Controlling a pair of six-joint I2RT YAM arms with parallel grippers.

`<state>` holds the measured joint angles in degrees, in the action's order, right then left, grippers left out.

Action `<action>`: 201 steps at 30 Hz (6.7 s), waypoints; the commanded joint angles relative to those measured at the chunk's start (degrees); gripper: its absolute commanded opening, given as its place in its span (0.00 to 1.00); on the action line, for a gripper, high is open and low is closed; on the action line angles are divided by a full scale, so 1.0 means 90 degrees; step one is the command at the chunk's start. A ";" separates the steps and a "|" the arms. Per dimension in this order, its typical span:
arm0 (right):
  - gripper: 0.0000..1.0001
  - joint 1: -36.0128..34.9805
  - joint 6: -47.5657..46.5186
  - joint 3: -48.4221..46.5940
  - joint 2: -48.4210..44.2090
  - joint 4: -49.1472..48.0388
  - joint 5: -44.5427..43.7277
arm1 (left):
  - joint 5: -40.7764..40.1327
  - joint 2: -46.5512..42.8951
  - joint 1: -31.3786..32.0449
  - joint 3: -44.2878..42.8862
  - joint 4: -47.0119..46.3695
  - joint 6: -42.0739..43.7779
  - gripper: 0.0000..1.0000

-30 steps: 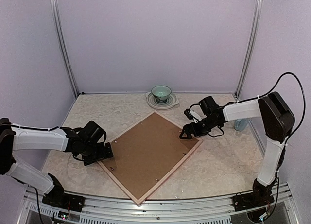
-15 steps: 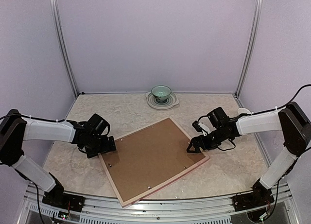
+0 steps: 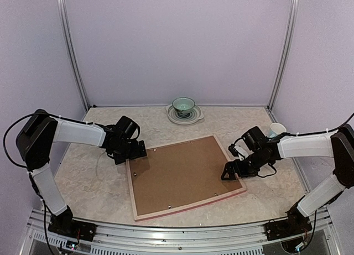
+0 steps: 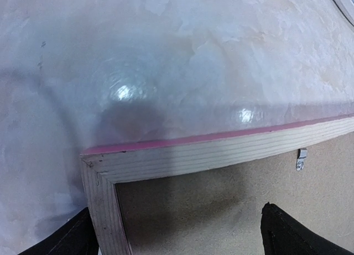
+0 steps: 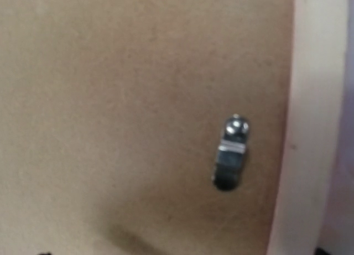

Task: Put the photo into the frame
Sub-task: Rotate the photo frame at the center of the board, then press the fastener onto the backboard.

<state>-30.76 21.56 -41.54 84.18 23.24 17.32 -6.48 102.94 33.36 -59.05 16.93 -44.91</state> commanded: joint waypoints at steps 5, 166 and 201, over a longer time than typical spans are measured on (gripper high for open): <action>0.99 -0.0174 0.0390 -0.0083 -0.0281 0.0106 -0.0090 | 0.0880 0.0977 0.0160 -0.1608 -0.0679 0.0360 0.99; 0.84 0.0219 -0.0379 -0.0713 0.0082 0.0697 -0.1970 | 0.1074 -0.0747 0.0128 0.1341 -0.1104 0.0842 0.59; 0.77 0.0752 -0.0550 -0.1255 0.0918 0.0278 -0.1625 | 0.1105 -0.0705 0.0218 0.1451 -0.1166 0.0807 0.59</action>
<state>-24.29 18.44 -53.80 95.79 23.09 -3.16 2.74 96.38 34.87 -46.89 5.50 -37.28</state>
